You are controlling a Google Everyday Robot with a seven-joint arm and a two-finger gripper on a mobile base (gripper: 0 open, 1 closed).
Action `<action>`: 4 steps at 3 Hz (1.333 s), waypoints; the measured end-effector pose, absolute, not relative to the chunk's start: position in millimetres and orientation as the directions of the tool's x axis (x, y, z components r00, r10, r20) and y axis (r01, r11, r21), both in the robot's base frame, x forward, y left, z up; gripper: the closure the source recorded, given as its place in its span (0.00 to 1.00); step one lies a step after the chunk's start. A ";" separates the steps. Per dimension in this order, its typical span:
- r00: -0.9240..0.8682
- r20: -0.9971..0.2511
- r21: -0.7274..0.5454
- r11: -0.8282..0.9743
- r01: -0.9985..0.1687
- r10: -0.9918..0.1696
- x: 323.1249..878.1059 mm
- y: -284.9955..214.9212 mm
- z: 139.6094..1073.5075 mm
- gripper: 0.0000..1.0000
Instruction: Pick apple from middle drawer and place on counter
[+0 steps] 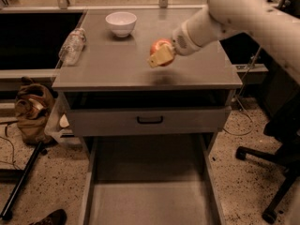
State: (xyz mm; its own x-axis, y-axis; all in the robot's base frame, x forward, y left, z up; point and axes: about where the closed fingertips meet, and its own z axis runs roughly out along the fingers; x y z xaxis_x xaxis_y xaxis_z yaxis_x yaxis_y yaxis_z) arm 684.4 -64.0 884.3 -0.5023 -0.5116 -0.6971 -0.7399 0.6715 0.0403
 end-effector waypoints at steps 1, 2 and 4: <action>-0.446 -0.732 0.009 0.647 -0.762 -0.516 725.0 -29.0 873.2 1.00; -0.444 -0.701 -0.026 0.642 -0.766 -0.559 748.2 -2.5 843.6 1.00; -0.453 -0.684 -0.029 0.643 -0.765 -0.571 752.5 2.4 840.3 0.82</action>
Offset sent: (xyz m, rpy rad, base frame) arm 0.0920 0.0882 -0.0775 -0.1323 -0.0339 0.0358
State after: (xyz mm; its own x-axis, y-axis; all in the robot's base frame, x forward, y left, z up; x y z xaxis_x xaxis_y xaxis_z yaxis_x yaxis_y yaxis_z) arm 752.5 2.4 840.3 -0.4534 -0.5710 -0.6844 -0.7654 0.6428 -0.0292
